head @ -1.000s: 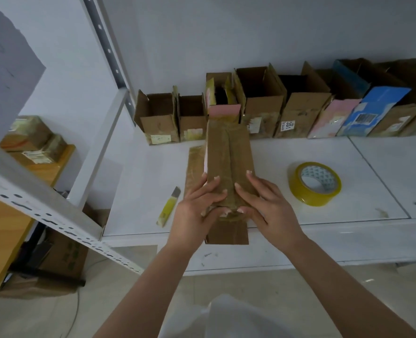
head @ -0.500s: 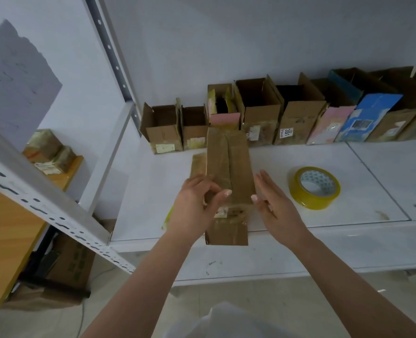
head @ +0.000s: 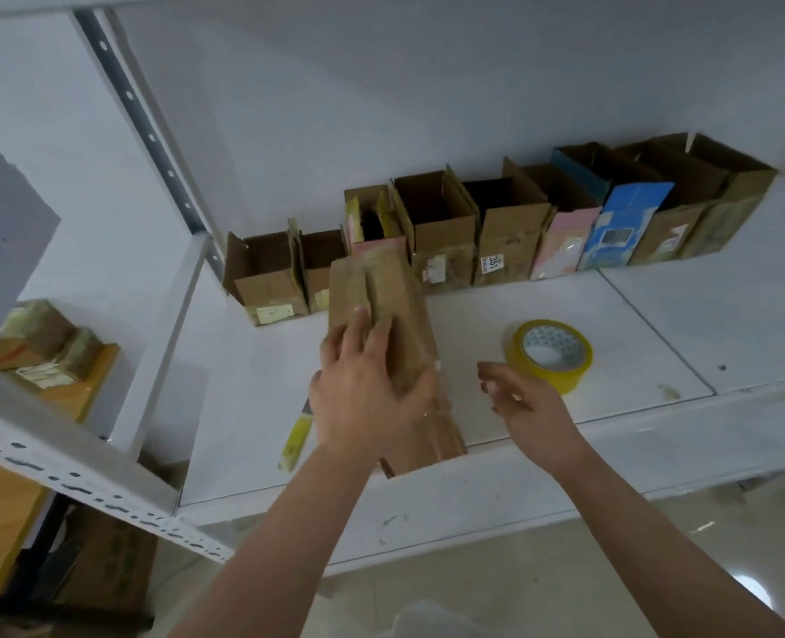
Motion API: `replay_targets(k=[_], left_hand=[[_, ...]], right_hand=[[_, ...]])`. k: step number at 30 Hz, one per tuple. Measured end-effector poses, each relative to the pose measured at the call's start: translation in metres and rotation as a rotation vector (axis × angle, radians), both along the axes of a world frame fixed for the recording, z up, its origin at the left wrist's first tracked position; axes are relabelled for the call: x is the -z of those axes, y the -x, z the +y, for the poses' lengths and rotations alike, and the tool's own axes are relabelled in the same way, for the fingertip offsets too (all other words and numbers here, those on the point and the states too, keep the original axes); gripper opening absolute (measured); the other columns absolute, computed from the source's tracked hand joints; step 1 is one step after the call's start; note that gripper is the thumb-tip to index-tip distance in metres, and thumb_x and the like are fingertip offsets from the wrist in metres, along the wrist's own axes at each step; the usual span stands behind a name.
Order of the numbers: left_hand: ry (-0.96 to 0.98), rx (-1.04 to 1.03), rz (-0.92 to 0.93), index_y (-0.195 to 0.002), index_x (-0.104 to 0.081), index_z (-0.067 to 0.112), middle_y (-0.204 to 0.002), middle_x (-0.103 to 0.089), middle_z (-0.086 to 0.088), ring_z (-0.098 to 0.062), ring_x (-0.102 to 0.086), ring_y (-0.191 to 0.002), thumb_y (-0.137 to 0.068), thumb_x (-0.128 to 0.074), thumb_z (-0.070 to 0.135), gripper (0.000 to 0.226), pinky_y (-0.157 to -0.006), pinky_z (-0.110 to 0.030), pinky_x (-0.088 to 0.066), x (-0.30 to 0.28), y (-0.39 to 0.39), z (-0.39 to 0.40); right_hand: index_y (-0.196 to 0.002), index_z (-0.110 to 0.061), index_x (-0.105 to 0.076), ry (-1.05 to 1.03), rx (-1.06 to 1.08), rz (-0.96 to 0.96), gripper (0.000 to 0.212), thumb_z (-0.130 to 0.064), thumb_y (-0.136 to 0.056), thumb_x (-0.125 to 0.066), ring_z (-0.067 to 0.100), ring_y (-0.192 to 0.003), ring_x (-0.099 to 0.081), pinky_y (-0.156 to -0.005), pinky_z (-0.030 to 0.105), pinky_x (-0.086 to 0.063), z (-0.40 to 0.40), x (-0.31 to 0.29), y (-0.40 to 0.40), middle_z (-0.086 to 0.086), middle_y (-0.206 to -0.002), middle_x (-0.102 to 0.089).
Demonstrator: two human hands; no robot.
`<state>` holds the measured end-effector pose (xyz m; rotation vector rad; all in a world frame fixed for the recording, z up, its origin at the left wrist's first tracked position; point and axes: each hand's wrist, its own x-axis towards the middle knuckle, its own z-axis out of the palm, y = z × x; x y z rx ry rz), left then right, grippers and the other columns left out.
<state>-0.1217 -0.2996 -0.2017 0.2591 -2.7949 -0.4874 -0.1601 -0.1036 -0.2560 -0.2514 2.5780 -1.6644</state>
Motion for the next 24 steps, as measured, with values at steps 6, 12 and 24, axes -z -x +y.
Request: replay_targets(k=[6,12,24], left_hand=[[-1.012,0.303,0.349,-0.123,-0.049,0.058,-0.121,-0.063,0.021,-0.008,-0.058,-0.117,-0.08,-0.051,0.067,0.044,-0.089,-0.029,-0.053,-0.067,0.001,0.004],[-1.447,0.39,0.208,-0.127,-0.056,0.037,-0.12,-0.067,0.017,0.001,-0.06,-0.113,-0.072,-0.055,0.066,0.062,-0.1,-0.028,-0.047,-0.063,0.021,0.059],[-0.907,0.612,-0.167,-0.135,-0.052,0.026,-0.121,-0.054,0.014,0.016,-0.054,-0.09,-0.097,-0.057,0.031,0.039,-0.069,-0.003,-0.041,-0.029,0.08,0.204]], right_hand=[[-0.108,-0.002,-0.061,0.27,0.13,-0.176,0.021,-0.004,-0.102,-0.041,0.034,-0.094,-0.062,-0.067,0.027,-0.05,0.003,-0.029,-0.003,0.03,-0.115,-0.06],[-0.117,-0.004,-0.059,0.649,0.119,-0.397,0.043,-0.03,-0.107,-0.026,0.03,-0.077,-0.07,-0.062,0.035,-0.057,0.022,-0.051,-0.024,0.022,-0.098,-0.071],[-0.102,-0.019,-0.06,0.502,0.7,0.092,0.022,-0.001,-0.089,-0.062,0.027,-0.055,-0.07,-0.045,0.025,-0.054,0.223,-0.063,-0.031,0.01,-0.077,-0.074]])
